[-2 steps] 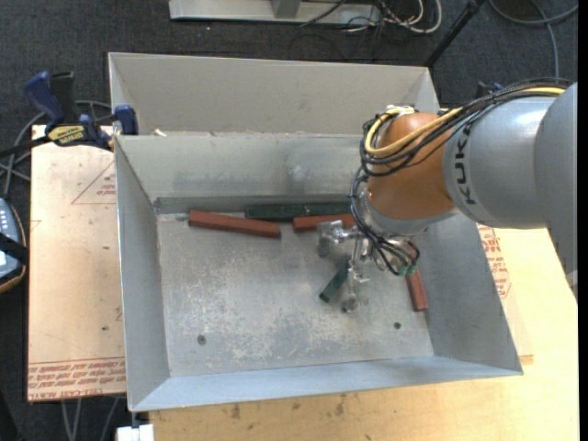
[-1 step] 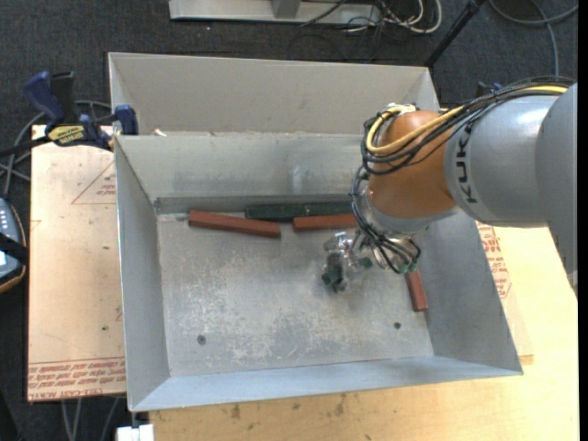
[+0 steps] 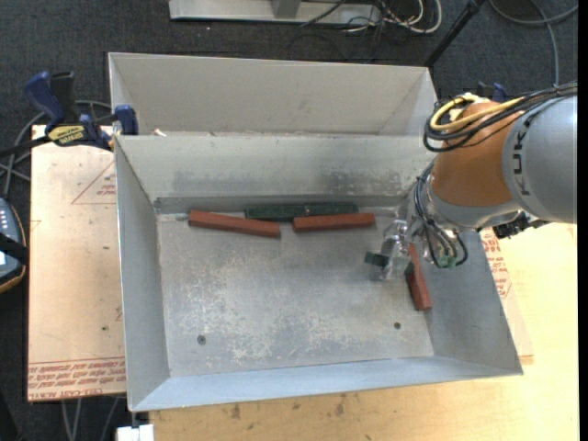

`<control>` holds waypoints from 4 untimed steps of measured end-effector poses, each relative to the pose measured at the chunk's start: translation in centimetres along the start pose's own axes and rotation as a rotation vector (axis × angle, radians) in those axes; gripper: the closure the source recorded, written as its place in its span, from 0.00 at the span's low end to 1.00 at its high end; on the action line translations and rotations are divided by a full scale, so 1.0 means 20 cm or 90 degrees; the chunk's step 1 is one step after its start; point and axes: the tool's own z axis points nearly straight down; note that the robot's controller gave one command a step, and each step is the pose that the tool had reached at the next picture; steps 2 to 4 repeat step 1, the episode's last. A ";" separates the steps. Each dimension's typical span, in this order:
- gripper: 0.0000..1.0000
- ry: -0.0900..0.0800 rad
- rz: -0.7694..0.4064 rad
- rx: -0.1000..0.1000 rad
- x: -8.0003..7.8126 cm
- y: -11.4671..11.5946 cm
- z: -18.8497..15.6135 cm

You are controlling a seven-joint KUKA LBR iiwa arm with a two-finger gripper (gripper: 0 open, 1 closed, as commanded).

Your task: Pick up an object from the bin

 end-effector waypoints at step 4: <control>1.00 -0.005 0.013 -0.001 0.01 -0.07 -0.81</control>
Offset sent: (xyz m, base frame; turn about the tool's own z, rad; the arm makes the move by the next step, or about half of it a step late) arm -0.0075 -0.0124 0.1569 0.0225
